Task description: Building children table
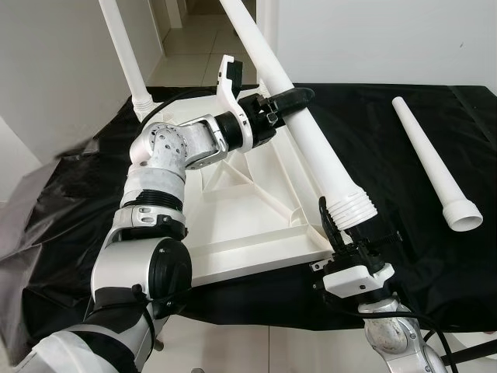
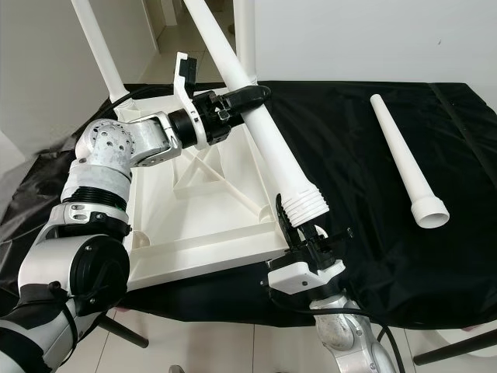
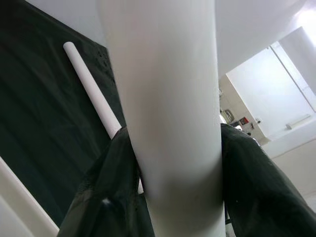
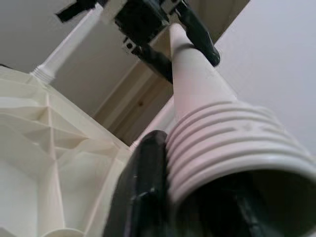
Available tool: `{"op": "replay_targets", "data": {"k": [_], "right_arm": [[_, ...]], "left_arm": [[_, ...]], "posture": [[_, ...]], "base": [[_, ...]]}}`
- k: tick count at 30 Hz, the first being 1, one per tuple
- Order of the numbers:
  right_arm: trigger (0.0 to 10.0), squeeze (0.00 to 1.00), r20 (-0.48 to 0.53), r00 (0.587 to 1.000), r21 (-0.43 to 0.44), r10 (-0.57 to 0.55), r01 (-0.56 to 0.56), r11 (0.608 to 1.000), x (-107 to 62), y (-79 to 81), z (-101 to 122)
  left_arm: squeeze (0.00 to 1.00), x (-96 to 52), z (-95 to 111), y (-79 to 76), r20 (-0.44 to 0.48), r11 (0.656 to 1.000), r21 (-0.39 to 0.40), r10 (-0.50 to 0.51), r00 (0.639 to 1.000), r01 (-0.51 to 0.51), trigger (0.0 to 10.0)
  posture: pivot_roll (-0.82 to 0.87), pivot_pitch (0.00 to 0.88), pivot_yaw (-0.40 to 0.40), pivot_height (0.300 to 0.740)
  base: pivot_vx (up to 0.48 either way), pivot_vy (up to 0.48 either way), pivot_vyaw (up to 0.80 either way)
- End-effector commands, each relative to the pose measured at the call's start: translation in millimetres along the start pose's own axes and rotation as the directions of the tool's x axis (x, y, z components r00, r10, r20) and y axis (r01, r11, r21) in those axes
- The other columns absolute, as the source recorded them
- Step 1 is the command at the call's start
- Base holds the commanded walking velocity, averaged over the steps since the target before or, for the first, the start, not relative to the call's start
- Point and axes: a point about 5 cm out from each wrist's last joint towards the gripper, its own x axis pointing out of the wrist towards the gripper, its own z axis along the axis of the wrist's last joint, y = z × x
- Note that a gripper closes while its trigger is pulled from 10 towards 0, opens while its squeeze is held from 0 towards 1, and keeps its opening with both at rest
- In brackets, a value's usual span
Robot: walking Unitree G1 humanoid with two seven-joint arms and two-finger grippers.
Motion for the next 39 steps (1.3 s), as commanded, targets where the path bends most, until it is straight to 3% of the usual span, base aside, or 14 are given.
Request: {"op": "replay_targets", "data": {"k": [1, 6, 10, 11, 12, 13, 30, 34, 37, 39], "right_arm": [[10.0, 1.0, 0.063, 0.998, -0.004, -0.011, 0.011, 1.0, 4.1, -2.3, 8.3], [10.0, 1.0, 0.089, 0.995, -0.027, -0.05, 0.053, 0.998, 3.2, -7.1, 10.9], [10.0, 1.0, 0.084, 0.989, -0.111, -0.124, 0.133, 0.985, -6.7, -11.4, 10.7], [10.0, 0.69, 0.084, 0.987, -0.128, -0.139, 0.149, 0.981, -10.6, -11.4, 10.3], [10.0, 0.69, 0.084, 0.987, -0.128, -0.139, 0.149, 0.981, -10.6, -11.4, 10.3], [10.0, 0.0, 0.077, 0.985, -0.141, -0.155, 0.165, 0.976, -14.8, -11.4, 9.3], [10.0, 0.0, 0.036, 0.975, -0.314, -0.219, 0.219, 0.924, -62.7, -2.2, -1.8], [10.0, 0.0, 0.008, 0.974, -0.309, -0.225, 0.217, 0.926, -68.1, -2.2, -7.4], [10.0, 0.0, -0.064, 0.972, -0.226, -0.225, 0.206, 0.952, -60.7, -3.2, -11.3], [10.0, 0.0, -0.064, 0.972, -0.226, -0.225, 0.206, 0.952, -60.7, -3.2, -11.3]], "left_arm": [[0.0, -0.4, 1.2, -1.9, -0.01, 1.0, 0.006, -0.013, 1.0, 0.013, 0.0], [0.0, -1.5, 6.3, -1.3, 0.009, 1.0, 0.001, -0.016, 1.0, 0.016, 0.0], [0.0, -2.5, 10.8, -0.1, 0.015, 1.0, -0.005, -0.001, 1.0, 0.001, 0.0], [0.0, -2.5, 11.1, 0.4, 0.009, 1.0, -0.005, 0.007, 1.0, -0.007, 0.0], [0.0, -2.5, 11.1, 0.4, 0.009, 1.0, -0.005, 0.007, 1.0, -0.007, 0.0], [0.0, -2.4, 11.7, 1.1, 0.008, 1.0, 0.0, 0.02, 1.0, -0.02, 10.0], [0.0, -4.5, 24.1, 0.5, 0.025, 0.999, 0.02, 0.028, 0.999, -0.029, 10.0], [0.0, -5.4, 26.7, 0.7, 0.036, 0.999, 0.03, 0.034, 0.999, -0.035, 10.0], [0.0, -6.8, 27.8, 1.9, 0.044, 0.996, 0.08, 0.046, 0.998, -0.049, 10.0], [0.0, -6.8, 27.8, 1.9, 0.044, 0.996, 0.08, 0.046, 0.998, -0.049, 10.0]], "posture": [[-0.06, 0.117, 0.112, 0.74], [-0.06, 0.12, 0.111, 0.74], [-0.06, 0.123, 0.117, 0.74], [-0.06, 0.123, 0.117, 0.74], [-0.06, 0.123, 0.117, 0.74], [-0.06, 0.123, 0.119, 0.74], [-0.06, 0.127, 0.12, 0.74], [-0.06, 0.128, 0.117, 0.74], [-0.06, 0.127, 0.11, 0.74], [-0.06, 0.127, 0.11, 0.74]], "base": [[0.0, 0.0, 0.0], [0.0, 0.0, 0.0], [0.0, 0.0, 0.0], [0.0, 0.0, 0.0], [0.0, 0.0, 0.0], [0.0, 0.0, 0.0], [0.0, 0.0, 0.0], [0.0, 0.0, 0.0], [0.0, 0.0, 0.0], [0.0, 0.0, 0.0]]}}
